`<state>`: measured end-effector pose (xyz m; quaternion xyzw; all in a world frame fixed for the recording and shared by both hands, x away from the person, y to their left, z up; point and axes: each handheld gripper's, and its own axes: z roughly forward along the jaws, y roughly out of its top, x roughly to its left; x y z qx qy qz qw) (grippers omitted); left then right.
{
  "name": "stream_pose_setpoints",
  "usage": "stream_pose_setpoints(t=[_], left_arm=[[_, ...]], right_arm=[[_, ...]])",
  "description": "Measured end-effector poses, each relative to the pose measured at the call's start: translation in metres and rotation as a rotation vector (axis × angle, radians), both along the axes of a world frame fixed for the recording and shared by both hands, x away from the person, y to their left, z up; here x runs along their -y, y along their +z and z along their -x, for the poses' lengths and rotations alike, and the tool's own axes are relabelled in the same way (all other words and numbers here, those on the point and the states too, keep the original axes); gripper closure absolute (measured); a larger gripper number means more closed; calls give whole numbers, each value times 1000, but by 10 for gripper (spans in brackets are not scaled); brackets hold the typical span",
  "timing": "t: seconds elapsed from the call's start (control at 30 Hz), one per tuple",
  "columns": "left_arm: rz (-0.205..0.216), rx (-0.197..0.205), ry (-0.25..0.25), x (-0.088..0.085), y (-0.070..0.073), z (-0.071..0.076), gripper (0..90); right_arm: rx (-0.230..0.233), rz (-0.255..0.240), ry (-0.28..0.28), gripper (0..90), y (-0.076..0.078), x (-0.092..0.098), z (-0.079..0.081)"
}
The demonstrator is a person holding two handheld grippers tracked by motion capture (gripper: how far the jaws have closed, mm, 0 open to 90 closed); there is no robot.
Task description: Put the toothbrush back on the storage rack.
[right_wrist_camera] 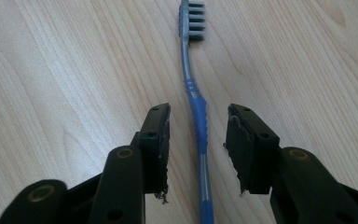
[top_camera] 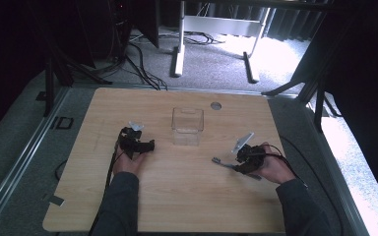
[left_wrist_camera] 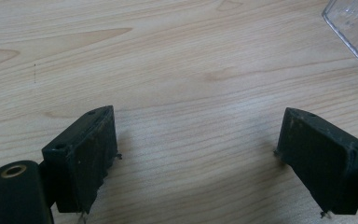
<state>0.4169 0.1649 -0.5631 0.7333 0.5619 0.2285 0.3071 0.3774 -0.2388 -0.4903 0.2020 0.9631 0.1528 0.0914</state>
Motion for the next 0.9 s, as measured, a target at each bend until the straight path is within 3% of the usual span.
stream_pose_setpoints(t=[0.37,0.9], left_arm=[[0,0,0,0,0,0,123],[0,0,0,0,0,0,123]], right_arm=[[-15,26,17,633,-1,-3,-5],[-59,105,47,641,-3,-17,-10]])
